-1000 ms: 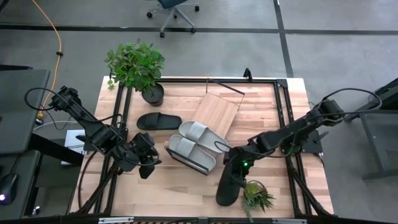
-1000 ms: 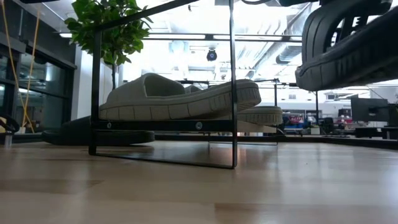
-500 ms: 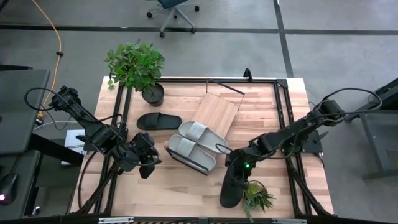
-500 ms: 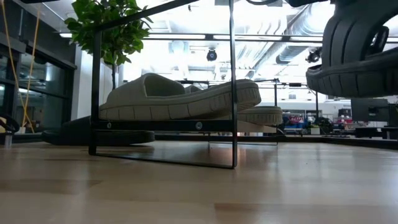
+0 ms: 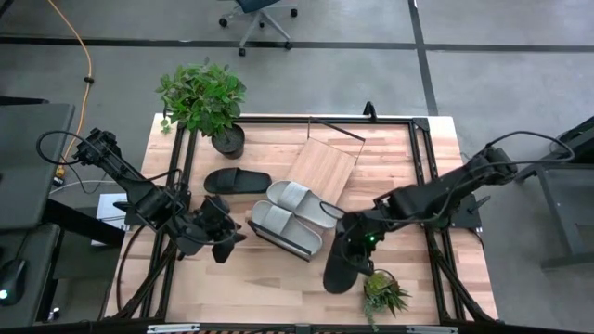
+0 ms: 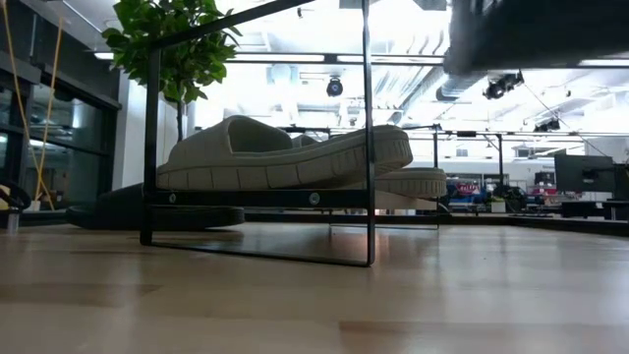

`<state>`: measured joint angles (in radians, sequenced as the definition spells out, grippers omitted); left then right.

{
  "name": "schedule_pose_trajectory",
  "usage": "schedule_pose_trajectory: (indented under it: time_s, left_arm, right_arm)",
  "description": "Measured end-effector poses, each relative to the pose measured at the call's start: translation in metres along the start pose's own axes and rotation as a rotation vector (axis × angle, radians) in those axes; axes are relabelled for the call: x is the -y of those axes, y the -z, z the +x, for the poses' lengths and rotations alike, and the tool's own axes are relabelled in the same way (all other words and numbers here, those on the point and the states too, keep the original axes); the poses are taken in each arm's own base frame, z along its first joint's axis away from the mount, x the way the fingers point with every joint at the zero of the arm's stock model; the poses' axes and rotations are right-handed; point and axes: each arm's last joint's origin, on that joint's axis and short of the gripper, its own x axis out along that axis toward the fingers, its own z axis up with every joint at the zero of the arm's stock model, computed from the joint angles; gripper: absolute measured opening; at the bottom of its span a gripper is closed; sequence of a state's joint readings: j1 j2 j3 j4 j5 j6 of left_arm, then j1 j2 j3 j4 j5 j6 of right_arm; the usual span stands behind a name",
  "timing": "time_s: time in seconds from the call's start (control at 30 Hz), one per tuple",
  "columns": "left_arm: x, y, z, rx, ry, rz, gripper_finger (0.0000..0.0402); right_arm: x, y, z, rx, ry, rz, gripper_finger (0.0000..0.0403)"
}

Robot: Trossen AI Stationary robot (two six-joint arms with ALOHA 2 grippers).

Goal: Pick and place slides into the shelf
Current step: Put the bottom black slide on the shelf

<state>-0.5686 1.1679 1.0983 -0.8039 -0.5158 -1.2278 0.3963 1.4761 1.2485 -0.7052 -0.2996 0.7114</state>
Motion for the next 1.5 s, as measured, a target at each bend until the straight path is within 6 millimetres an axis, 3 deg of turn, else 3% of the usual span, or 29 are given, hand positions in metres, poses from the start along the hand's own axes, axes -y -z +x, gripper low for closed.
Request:
schedule_pose_trajectory:
  time_s: [0.17, 0.4, 0.67, 1.07, 1.5]
  left_arm:
    - [0.004, -0.015, 0.006, 0.048, 0.060, -0.051, 0.0179]
    - [0.001, -0.058, 0.021, 0.077, 0.189, -0.095, 0.0179]
    - [-0.020, -0.105, 0.031, 0.101, 0.297, -0.183, 0.0179]
    - [-0.042, -0.149, 0.034, 0.165, 0.448, -0.256, 0.0179]
    - [-0.061, -0.177, 0.066, 0.145, 0.531, -0.236, 0.0180]
  right_arm:
    - [-0.009, -0.013, -0.027, 0.015, 0.029, -0.091, 0.0000]
    - [-0.003, -0.024, -0.045, -0.005, 0.071, -0.191, 0.0000]
    - [0.005, -0.030, -0.069, -0.053, 0.117, -0.336, 0.0000]
    - [0.002, -0.046, -0.109, 0.025, 0.129, -0.529, 0.0000]
    - [0.000, -0.074, -0.102, -0.001, 0.121, -0.585, 0.0000]
